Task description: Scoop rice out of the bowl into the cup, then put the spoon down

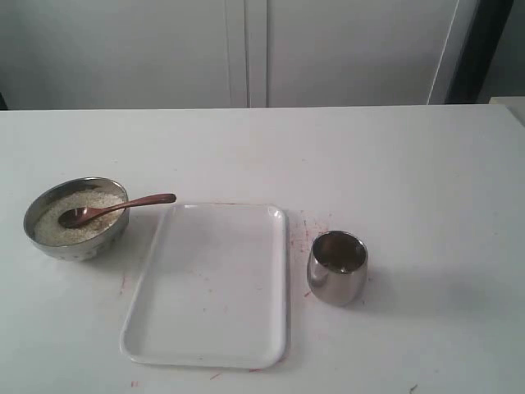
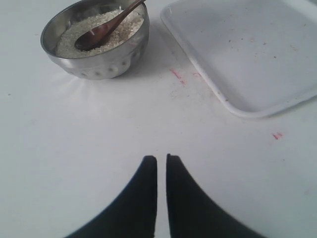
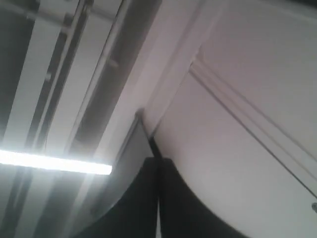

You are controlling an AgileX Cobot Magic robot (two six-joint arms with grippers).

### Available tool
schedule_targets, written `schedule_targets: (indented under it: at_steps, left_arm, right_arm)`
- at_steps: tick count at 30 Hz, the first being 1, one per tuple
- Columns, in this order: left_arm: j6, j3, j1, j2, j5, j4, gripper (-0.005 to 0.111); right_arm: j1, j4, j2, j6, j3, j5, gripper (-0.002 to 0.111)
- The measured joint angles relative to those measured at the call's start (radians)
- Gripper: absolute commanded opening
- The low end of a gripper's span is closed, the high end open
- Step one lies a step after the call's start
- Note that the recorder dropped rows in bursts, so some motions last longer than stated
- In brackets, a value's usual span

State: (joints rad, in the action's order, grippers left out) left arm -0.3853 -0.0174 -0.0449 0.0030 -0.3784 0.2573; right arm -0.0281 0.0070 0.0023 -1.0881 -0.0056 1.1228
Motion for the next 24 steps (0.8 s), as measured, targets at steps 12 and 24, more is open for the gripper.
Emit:
schedule_targets:
  at_steps: [12,24]
  left_arm:
    - [0.0,0.0,0.0,0.0,0.0,0.0,0.014]
    - [0.0,0.0,0.0,0.0,0.0,0.0,0.014]
  right_arm:
    - [0.0,0.086,0.0,-0.091,0.0,0.01,0.0]
    - [0.01,-0.203,0.0,-0.168,-0.002,0.037,0.0]
